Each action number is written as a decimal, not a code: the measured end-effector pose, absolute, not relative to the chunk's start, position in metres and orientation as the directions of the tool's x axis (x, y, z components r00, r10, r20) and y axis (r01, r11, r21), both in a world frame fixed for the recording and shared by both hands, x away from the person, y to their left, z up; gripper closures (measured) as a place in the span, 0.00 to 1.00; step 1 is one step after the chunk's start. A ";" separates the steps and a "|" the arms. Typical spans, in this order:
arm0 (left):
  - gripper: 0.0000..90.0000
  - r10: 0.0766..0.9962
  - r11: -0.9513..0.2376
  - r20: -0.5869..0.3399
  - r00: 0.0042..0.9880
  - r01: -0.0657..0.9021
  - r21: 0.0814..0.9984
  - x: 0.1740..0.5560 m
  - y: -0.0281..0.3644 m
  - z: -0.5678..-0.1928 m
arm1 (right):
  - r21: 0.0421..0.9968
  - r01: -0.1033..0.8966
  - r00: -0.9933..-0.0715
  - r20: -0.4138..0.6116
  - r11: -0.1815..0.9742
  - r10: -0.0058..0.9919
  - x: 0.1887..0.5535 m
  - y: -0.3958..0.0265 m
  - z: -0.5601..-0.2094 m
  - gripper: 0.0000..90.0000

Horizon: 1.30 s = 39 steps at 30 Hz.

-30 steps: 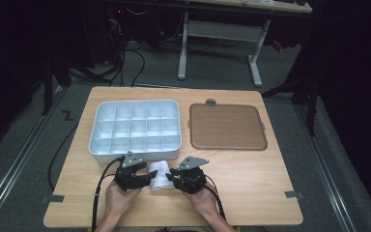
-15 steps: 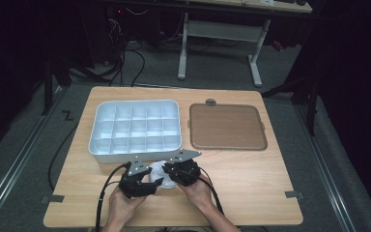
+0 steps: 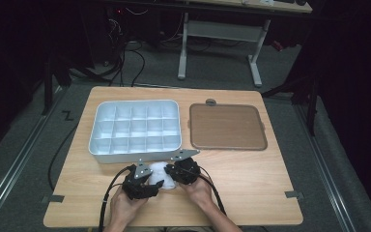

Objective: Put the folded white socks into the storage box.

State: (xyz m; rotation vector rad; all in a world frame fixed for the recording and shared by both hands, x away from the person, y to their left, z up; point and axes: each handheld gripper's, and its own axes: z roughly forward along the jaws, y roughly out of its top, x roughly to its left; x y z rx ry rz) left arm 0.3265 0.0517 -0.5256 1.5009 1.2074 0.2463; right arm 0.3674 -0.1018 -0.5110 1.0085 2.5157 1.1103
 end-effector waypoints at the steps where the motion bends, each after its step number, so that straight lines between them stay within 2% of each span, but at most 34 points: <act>1: 0.44 0.772 0.165 -0.447 0.451 0.538 0.827 0.327 0.052 -0.526 | 0.715 0.508 -0.741 0.077 0.481 0.667 0.367 -0.102 -0.512 0.92; 14: 0.44 0.760 0.171 -0.464 0.455 0.548 0.819 0.329 0.060 -0.528 | 0.717 0.504 -0.744 0.078 0.481 0.663 0.365 -0.101 -0.516 0.92; 29: 0.44 0.764 0.206 -0.499 0.409 0.579 0.789 0.329 0.087 -0.526 | 0.725 0.511 -0.751 0.115 0.461 0.650 0.360 -0.088 -0.528 0.92; 39: 0.40 0.740 0.254 -0.544 0.395 0.585 0.770 0.327 0.105 -0.517 | 0.739 0.513 -0.742 0.127 0.437 0.658 0.359 -0.080 -0.527 0.80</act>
